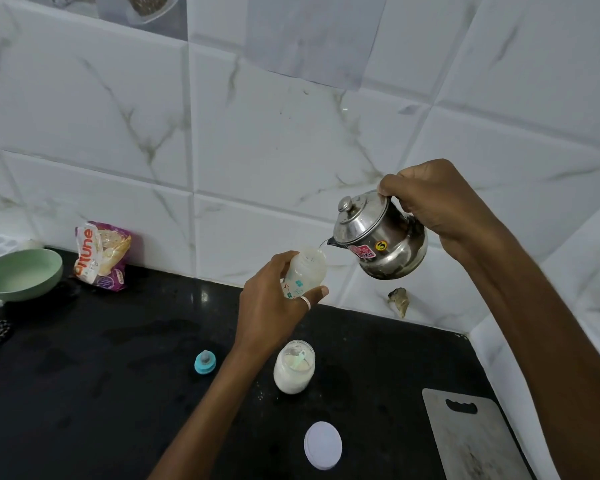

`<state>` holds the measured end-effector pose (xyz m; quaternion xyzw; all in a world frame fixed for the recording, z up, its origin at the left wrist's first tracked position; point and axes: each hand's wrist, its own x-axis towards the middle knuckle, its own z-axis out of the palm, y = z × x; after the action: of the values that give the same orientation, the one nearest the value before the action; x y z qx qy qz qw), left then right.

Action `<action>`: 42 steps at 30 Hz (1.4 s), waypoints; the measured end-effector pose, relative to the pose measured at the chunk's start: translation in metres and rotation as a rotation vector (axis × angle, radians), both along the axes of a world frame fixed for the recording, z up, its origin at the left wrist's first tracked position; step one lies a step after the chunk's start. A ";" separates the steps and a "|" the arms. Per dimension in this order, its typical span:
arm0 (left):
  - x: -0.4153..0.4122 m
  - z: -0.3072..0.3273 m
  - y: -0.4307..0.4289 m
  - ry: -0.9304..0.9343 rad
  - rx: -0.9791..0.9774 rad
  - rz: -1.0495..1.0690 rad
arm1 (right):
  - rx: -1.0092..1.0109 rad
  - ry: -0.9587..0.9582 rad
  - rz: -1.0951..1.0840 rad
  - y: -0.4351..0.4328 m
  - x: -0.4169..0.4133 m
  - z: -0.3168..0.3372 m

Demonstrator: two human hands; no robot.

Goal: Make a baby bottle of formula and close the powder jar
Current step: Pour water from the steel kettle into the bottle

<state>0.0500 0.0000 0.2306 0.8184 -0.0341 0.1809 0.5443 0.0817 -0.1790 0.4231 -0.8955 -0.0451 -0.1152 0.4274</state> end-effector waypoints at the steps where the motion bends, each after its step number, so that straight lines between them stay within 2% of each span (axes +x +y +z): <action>1: 0.000 0.000 0.000 0.001 0.002 0.001 | -0.003 -0.002 0.000 0.000 0.000 0.001; 42: -0.005 -0.001 0.004 0.007 0.021 -0.003 | -0.061 0.007 0.037 0.002 0.003 0.008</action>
<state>0.0448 0.0040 0.2300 0.8248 -0.0354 0.1766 0.5359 0.0842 -0.1774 0.4314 -0.9076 -0.0636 -0.1028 0.4021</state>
